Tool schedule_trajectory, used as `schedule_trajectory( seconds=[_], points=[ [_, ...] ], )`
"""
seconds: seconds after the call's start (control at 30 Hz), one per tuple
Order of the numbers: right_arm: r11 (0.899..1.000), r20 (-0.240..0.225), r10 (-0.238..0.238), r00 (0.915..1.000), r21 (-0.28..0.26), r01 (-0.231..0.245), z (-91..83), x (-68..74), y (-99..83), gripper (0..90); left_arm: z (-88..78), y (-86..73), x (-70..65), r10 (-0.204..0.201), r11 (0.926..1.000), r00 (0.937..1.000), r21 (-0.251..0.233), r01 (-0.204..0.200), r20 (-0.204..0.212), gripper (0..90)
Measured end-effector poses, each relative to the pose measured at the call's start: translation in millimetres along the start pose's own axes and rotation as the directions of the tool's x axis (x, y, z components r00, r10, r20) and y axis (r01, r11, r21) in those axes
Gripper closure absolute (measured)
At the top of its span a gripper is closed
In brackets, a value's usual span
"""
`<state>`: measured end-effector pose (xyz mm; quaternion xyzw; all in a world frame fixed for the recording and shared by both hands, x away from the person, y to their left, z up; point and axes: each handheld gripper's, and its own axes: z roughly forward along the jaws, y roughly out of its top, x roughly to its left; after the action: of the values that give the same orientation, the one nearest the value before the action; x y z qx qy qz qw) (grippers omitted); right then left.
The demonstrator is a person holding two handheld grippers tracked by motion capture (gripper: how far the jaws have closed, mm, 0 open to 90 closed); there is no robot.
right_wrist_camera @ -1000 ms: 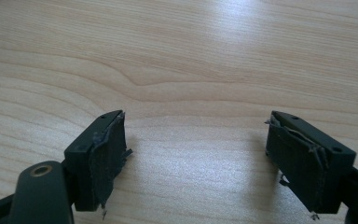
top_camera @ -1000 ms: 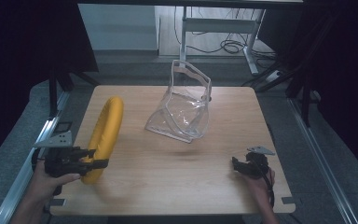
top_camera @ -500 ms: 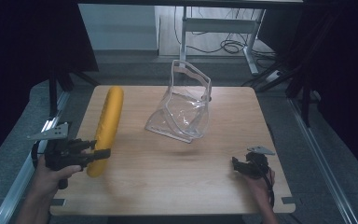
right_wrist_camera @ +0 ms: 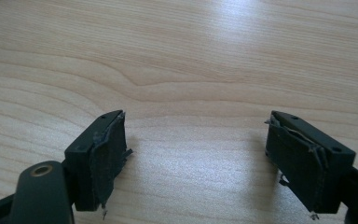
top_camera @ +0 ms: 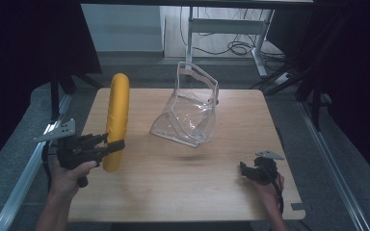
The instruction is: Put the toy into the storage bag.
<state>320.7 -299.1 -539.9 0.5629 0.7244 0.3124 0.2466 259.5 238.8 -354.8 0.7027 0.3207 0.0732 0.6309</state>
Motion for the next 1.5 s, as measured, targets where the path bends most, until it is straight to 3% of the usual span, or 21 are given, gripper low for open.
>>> schedule_trajectory(
  seconds=[0.2, 0.37, 0.5, 0.8, 1.5],
  points=[
    [1.000, 0.001, -0.003, 1.0000, 0.001, 0.003, -0.1, -0.2, 0.0, 20.5, 17.8, 6.6, -11.4, 0.041, 0.9984, 0.9991, -0.040, -0.041, -0.011, 51.6],
    [1.000, 0.001, 0.000, 1.0000, 0.003, 0.000, -0.2, 0.0, 0.0, 20.5, 28.3, 8.9, -15.2, 0.047, 0.9973, 0.9989, -0.056, -0.047, 0.000, 51.6],
    [1.000, 0.001, 0.000, 1.0000, 0.002, 0.000, -0.2, 0.0, 0.0, 20.5, 36.0, 9.0, -16.4, 0.057, 0.9961, 0.9982, -0.066, -0.058, -0.016, 51.6],
    [1.000, 0.000, 0.001, 1.0000, 0.002, -0.001, -0.2, 0.1, 0.1, 20.6, 51.2, 7.2, -15.7, 0.061, 0.9933, 0.9959, -0.094, -0.067, -0.067, 51.6],
    [1.000, 0.001, -0.001, 1.0000, 0.002, 0.001, -0.2, -0.1, 0.0, 20.6, 72.4, 25.0, -18.2, 0.068, 0.9865, 0.9943, -0.143, -0.079, -0.082, 51.6]
  ],
)
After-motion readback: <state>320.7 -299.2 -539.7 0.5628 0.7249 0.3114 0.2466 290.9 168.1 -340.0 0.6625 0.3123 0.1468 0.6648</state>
